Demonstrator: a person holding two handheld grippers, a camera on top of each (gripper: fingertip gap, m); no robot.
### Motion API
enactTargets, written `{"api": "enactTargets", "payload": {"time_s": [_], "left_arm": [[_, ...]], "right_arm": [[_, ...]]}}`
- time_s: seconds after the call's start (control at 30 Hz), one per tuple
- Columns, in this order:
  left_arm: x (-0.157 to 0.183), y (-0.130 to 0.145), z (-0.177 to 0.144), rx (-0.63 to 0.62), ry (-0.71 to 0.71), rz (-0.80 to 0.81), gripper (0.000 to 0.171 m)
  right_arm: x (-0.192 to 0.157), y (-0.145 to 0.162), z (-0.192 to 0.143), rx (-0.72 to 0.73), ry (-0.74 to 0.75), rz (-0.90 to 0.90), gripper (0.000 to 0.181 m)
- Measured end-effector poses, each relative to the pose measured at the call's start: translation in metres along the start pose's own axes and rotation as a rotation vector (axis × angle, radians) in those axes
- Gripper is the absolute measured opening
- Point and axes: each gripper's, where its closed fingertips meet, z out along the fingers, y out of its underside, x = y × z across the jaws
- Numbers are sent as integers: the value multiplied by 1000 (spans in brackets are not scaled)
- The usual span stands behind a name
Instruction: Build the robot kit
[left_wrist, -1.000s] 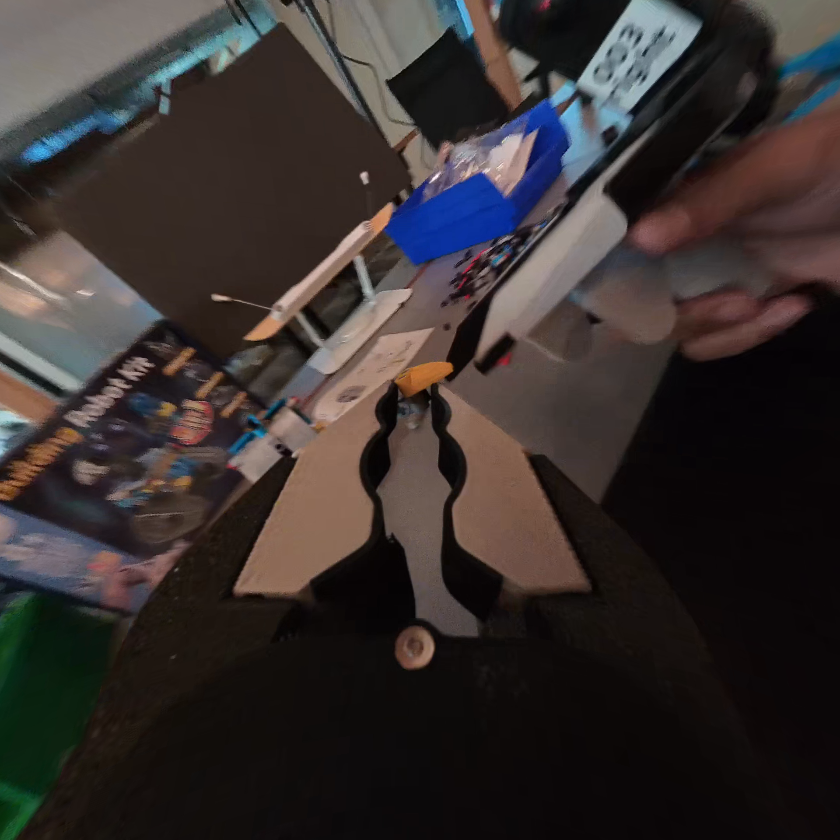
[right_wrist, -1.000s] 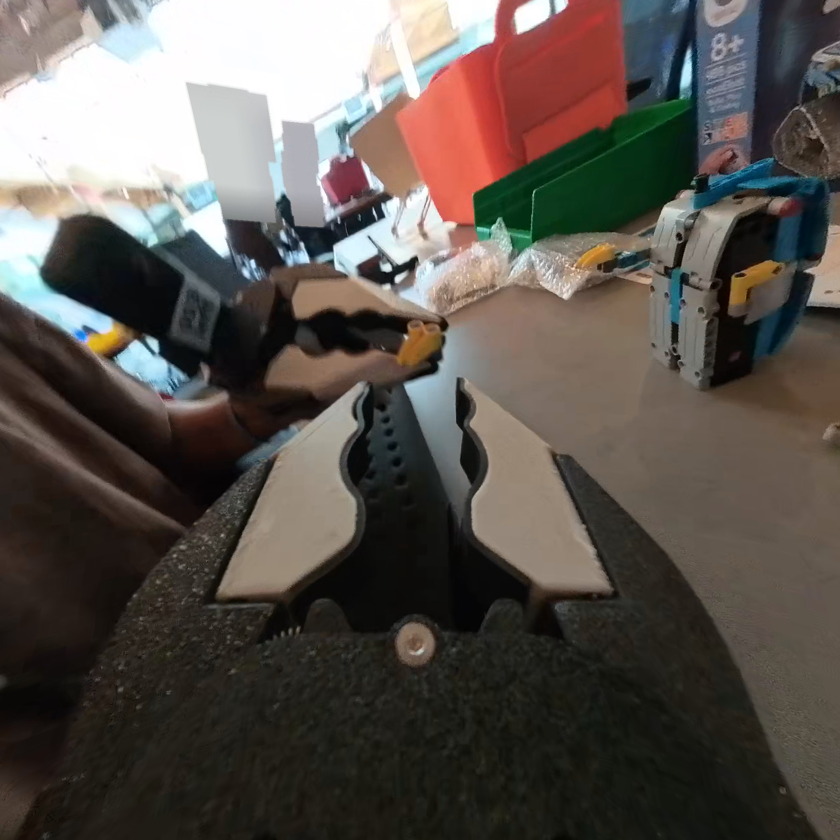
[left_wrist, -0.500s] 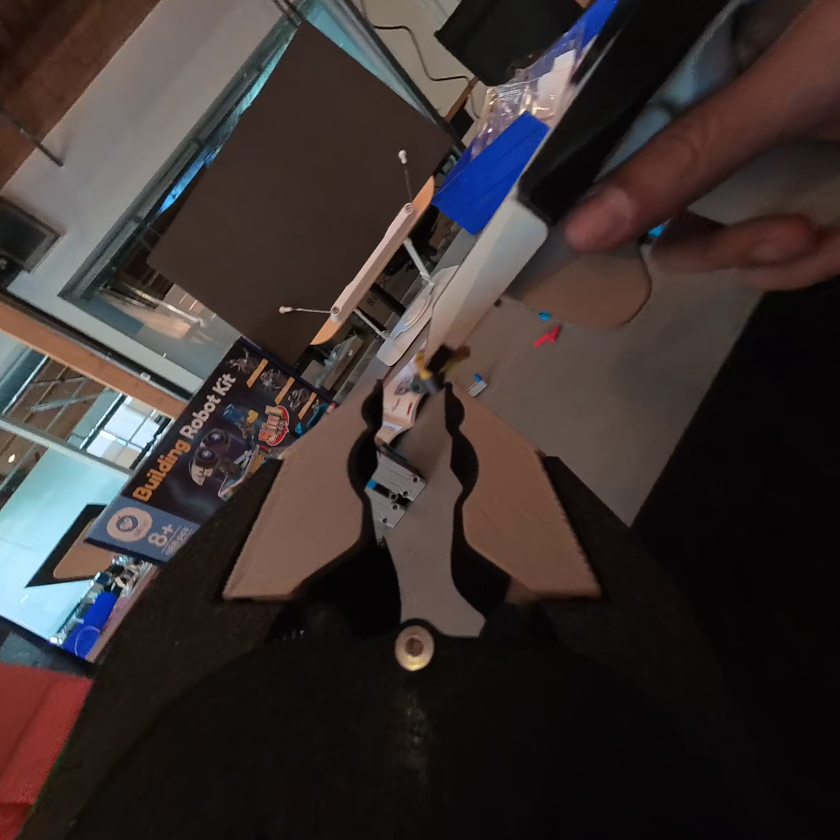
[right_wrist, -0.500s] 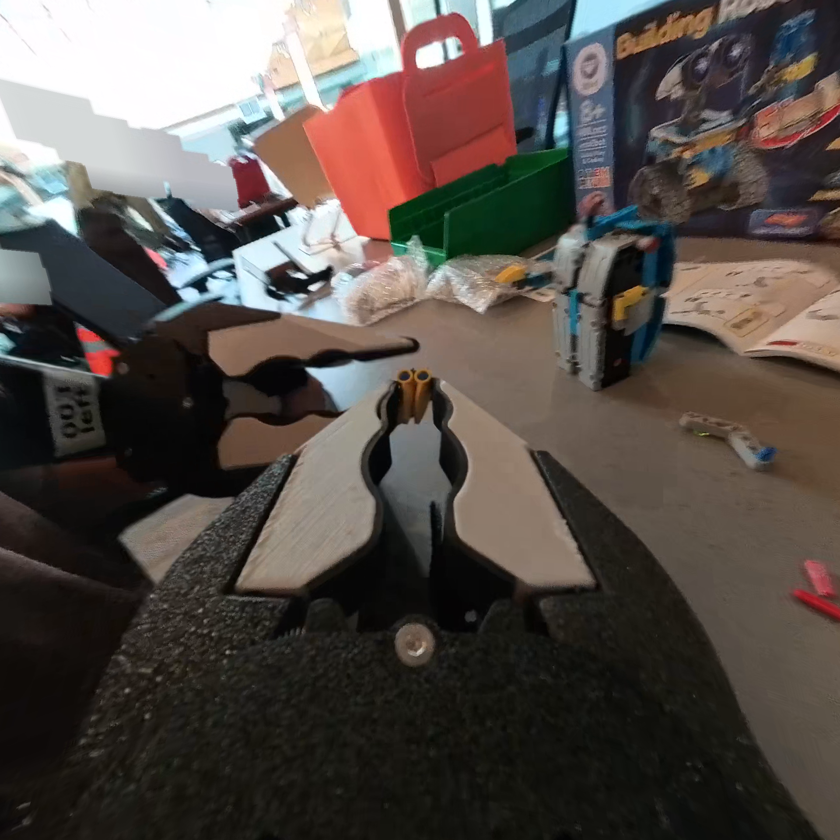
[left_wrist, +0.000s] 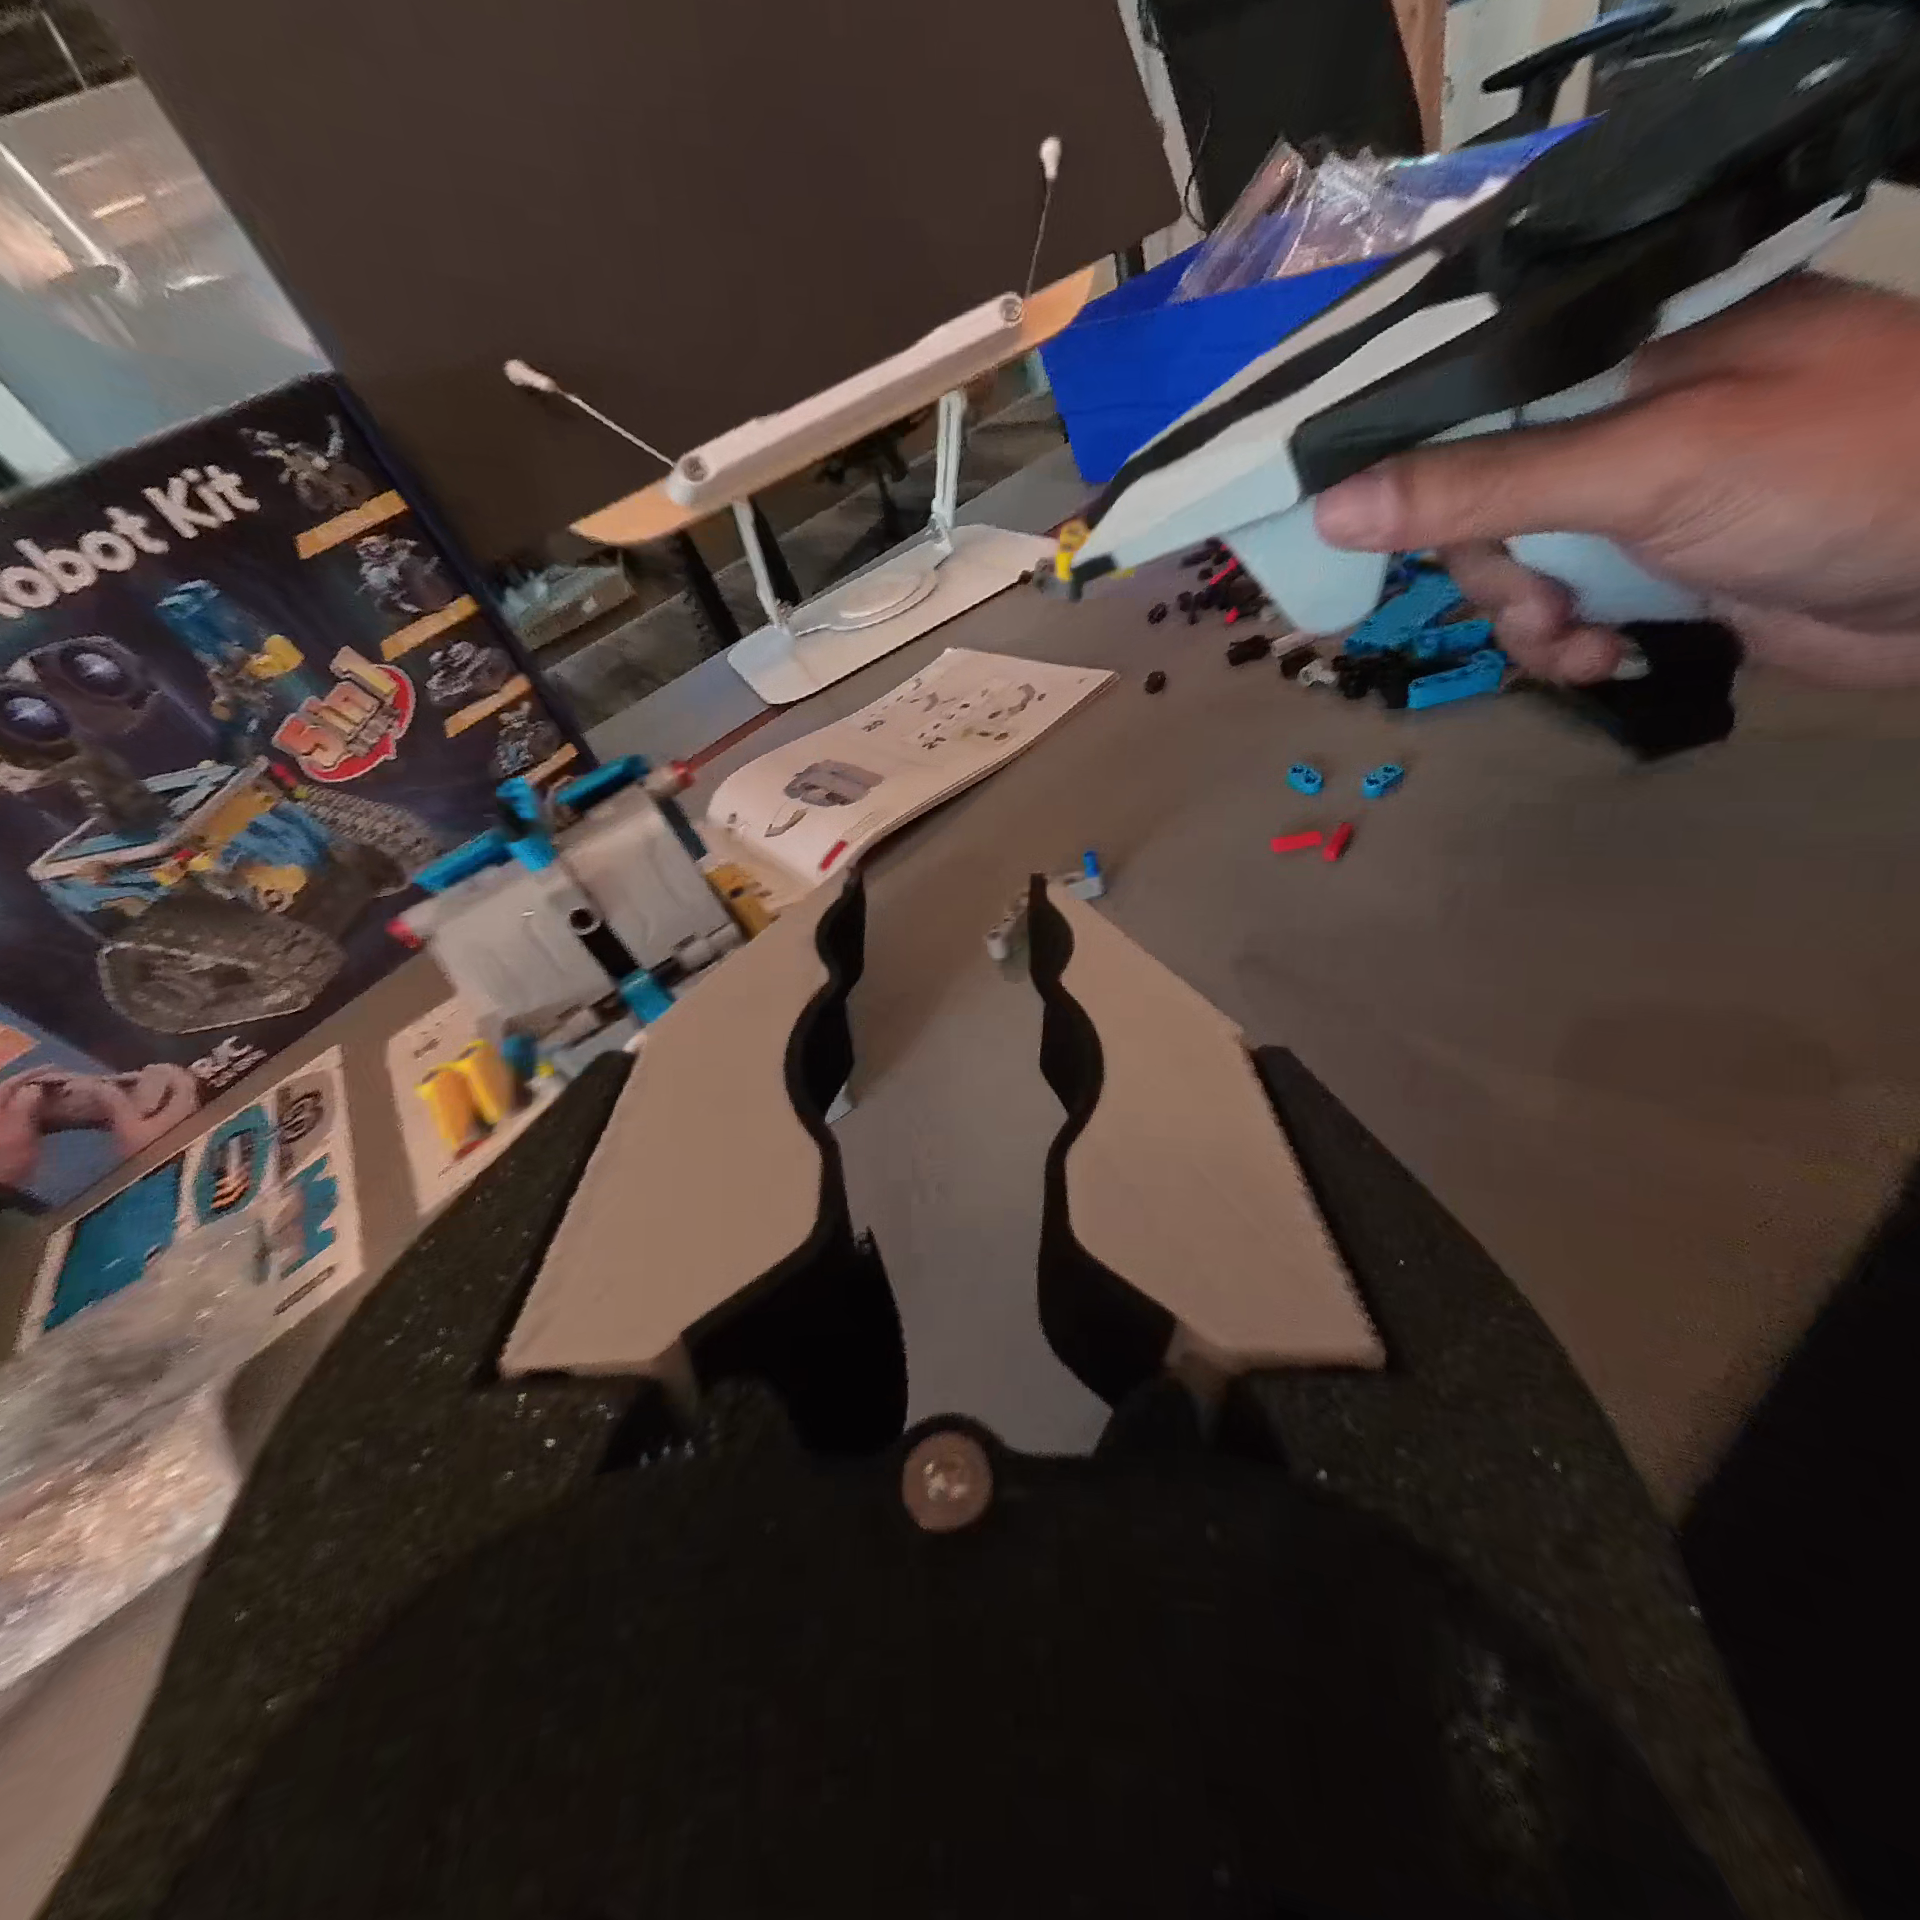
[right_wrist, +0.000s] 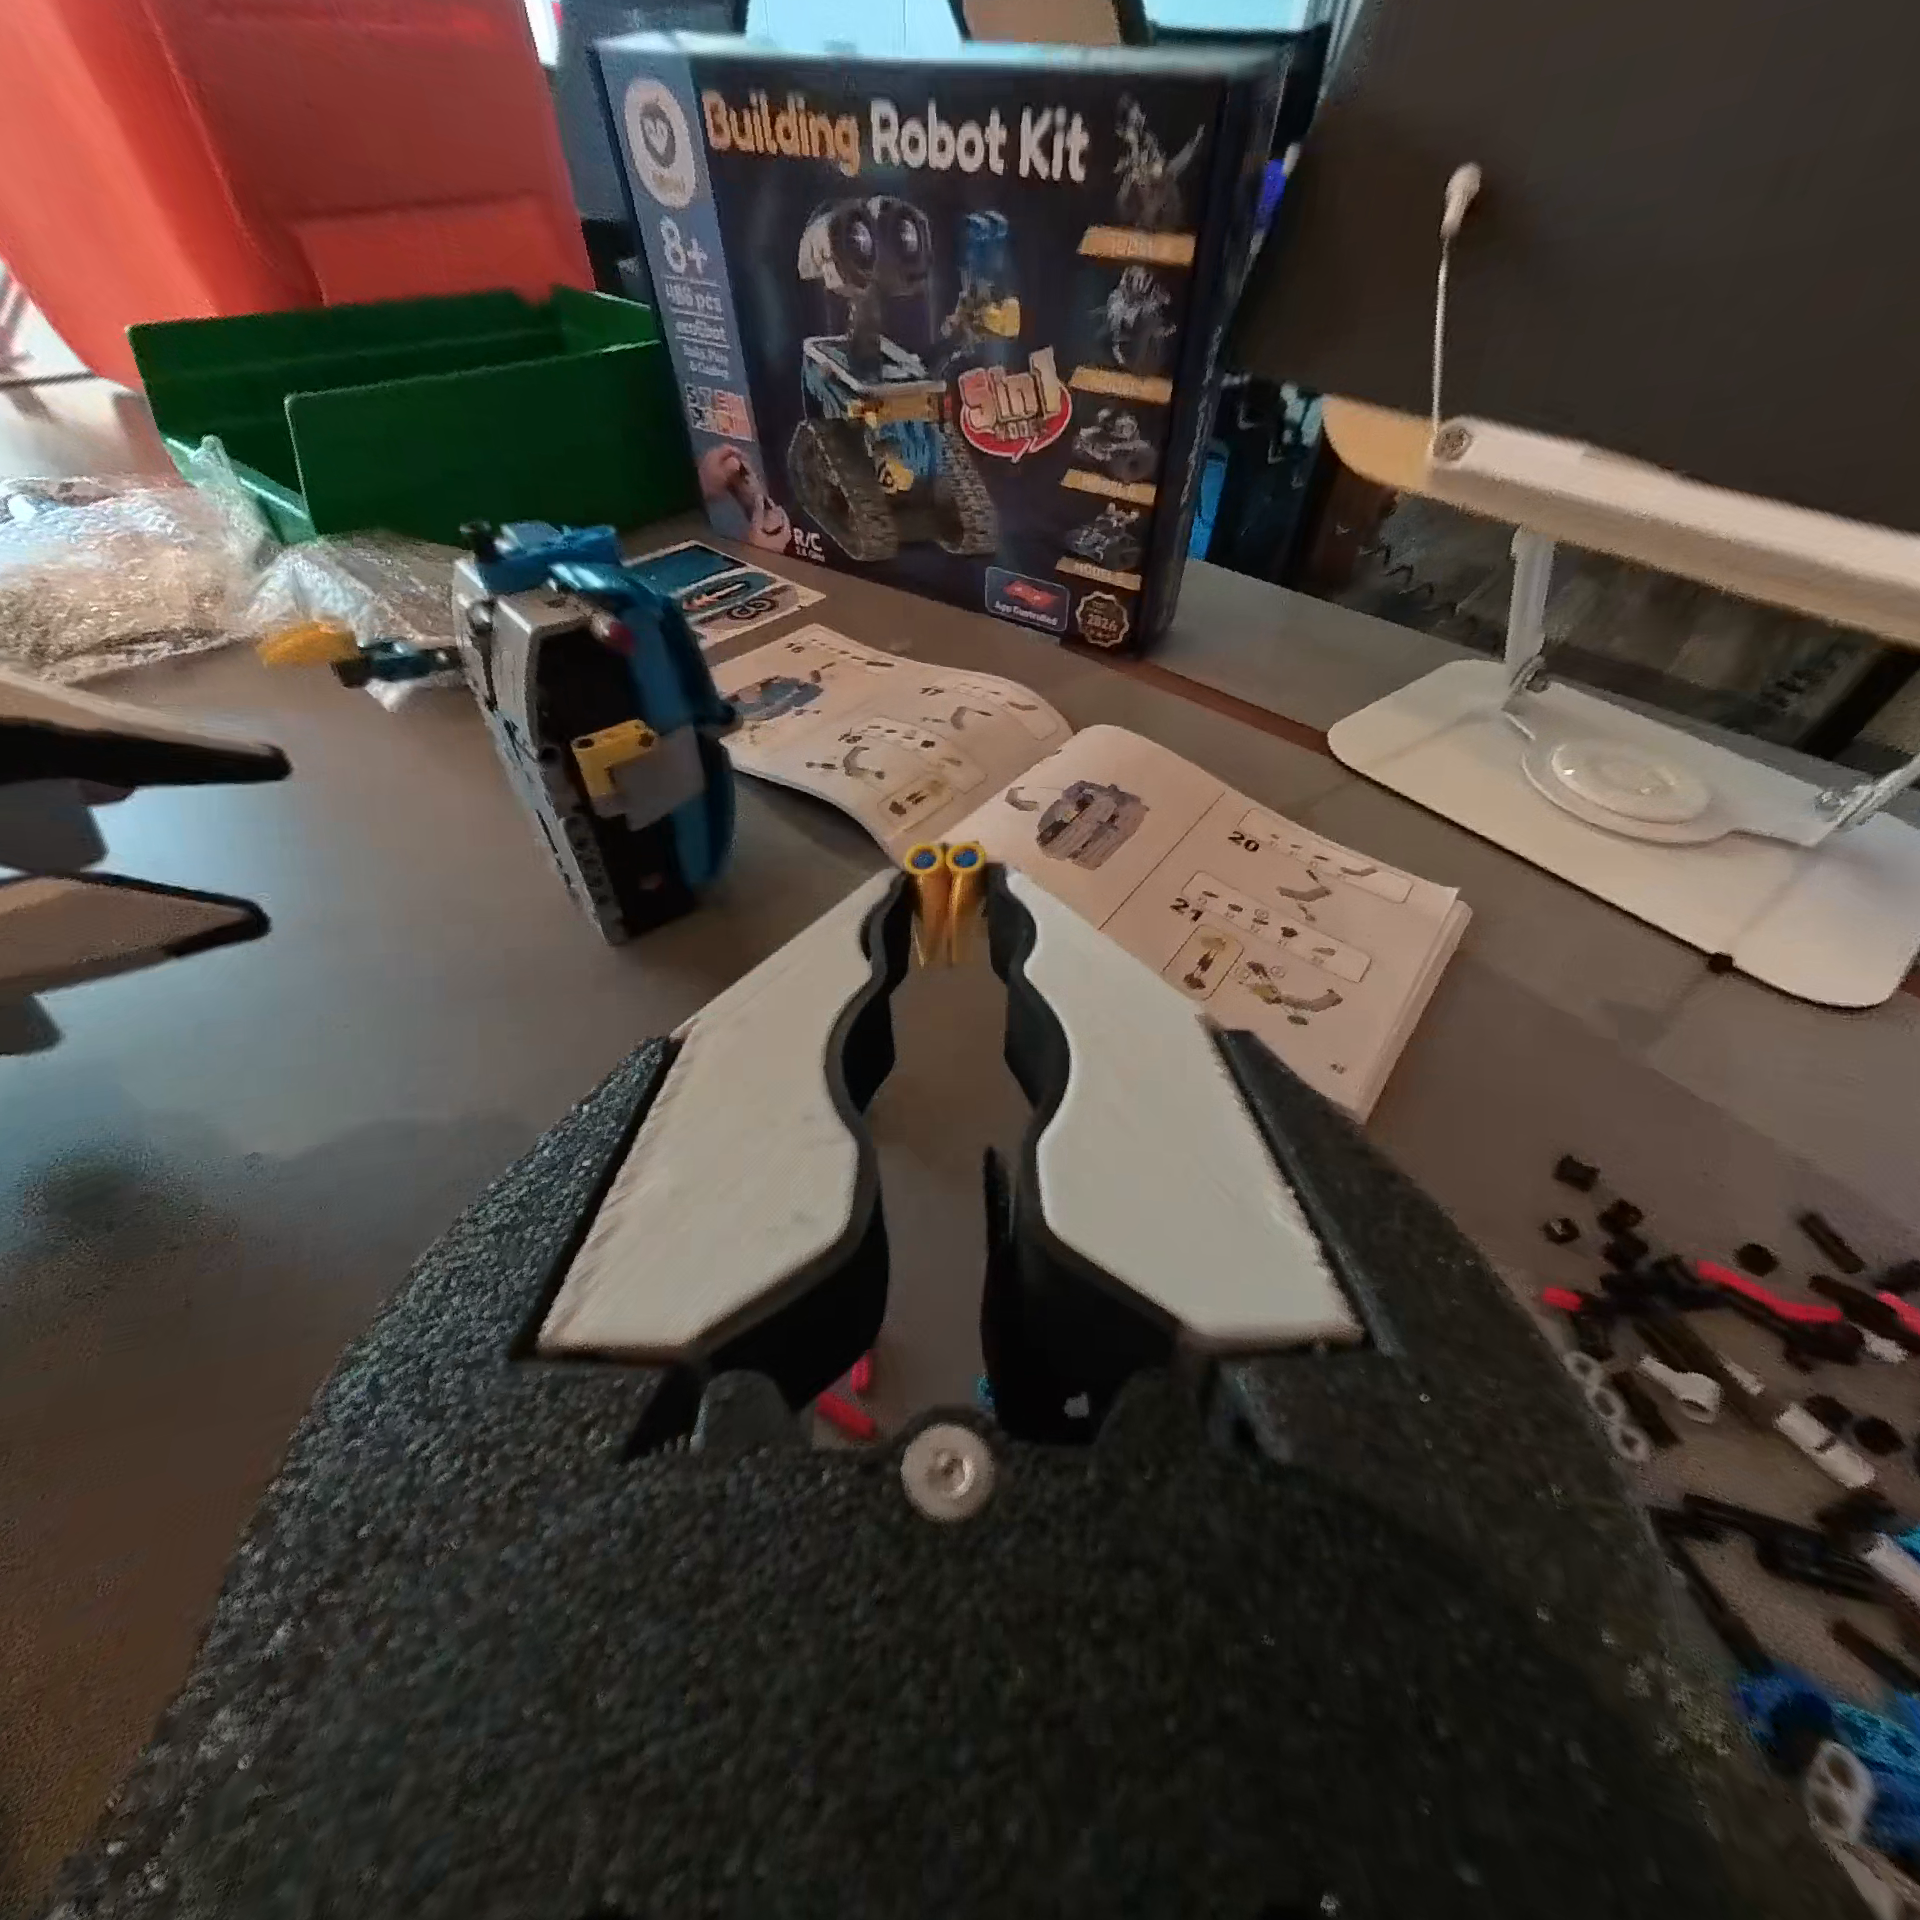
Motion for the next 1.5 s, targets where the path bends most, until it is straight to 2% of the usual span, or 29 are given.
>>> {"api": "enactTargets", "payload": {"time_s": [0.2, 0.57, 0.73, 0.8, 1.0, 1.3, 1.5], "left_arm": [[11, -10, 13, 81, 8, 76, 30], [-17, 5, 19, 34, -26, -98, 30], [-15, 5, 19, 32, -19, -89, 30], [-13, 4, 18, 33, -23, -66, 30], [-11, 1, 16, 47, -32, -20, 28], [-12, 6, 18, 19, -42, -15, 27], [-14, 10, 19, -4, -37, -40, 27]], "right_arm": [[-4, 13, -5, -29, 23, -121, 15], [-14, 23, -3, -74, -60, -55, 15], [-21, 33, 0, -124, -90, -62, 15], [-33, 42, 2, -171, -149, -81, 15], [-106, 67, -4, -311, -449, -141, 15], [-96, 93, 1, -442, -362, -207, 14], [-102, 102, -1, -494, -383, -210, 16]]}}
